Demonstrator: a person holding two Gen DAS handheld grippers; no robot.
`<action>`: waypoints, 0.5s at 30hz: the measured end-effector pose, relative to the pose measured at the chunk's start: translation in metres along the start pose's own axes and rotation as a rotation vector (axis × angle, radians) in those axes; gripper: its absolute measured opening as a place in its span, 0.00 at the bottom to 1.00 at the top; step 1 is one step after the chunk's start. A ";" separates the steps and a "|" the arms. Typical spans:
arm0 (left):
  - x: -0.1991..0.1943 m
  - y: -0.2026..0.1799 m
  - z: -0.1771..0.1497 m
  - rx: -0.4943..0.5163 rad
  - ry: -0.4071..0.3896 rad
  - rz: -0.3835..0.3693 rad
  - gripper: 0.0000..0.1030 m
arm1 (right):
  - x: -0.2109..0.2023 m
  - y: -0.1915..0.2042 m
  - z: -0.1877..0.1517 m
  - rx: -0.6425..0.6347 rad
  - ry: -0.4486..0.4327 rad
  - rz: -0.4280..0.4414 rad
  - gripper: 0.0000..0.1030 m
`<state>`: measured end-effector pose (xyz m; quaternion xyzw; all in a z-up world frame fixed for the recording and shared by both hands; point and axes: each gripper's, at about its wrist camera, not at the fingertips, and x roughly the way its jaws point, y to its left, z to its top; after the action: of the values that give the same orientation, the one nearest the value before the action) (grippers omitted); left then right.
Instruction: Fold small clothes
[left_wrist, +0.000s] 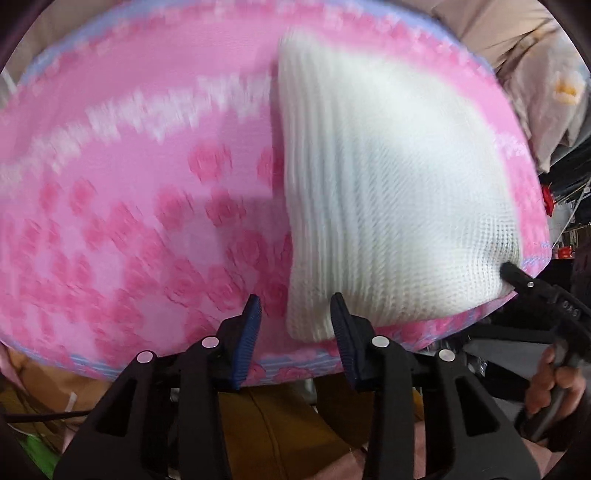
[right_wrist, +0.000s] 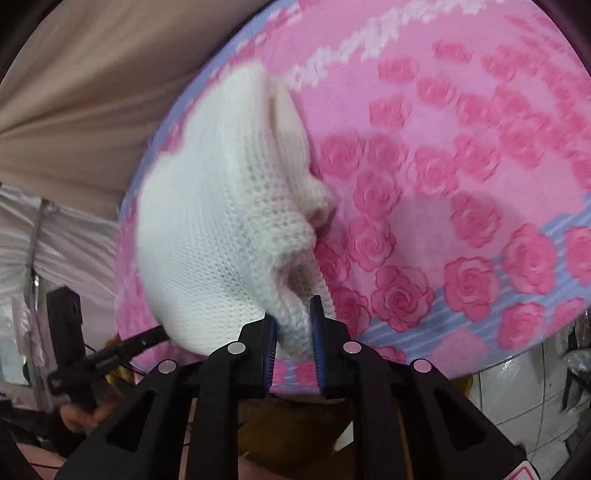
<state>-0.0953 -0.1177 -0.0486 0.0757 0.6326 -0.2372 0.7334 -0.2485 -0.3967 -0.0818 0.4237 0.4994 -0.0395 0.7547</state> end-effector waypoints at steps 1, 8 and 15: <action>-0.016 -0.003 0.004 0.006 -0.042 -0.012 0.38 | -0.012 0.008 0.002 -0.030 -0.026 -0.026 0.25; -0.018 -0.048 0.069 0.049 -0.178 0.085 0.50 | -0.023 0.097 0.039 -0.341 -0.118 -0.156 0.20; 0.037 -0.020 0.081 0.010 -0.145 0.270 0.63 | 0.090 0.094 0.076 -0.418 0.046 -0.274 0.02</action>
<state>-0.0292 -0.1779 -0.0656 0.1462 0.5609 -0.1443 0.8020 -0.1037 -0.3555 -0.0853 0.1876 0.5665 -0.0274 0.8019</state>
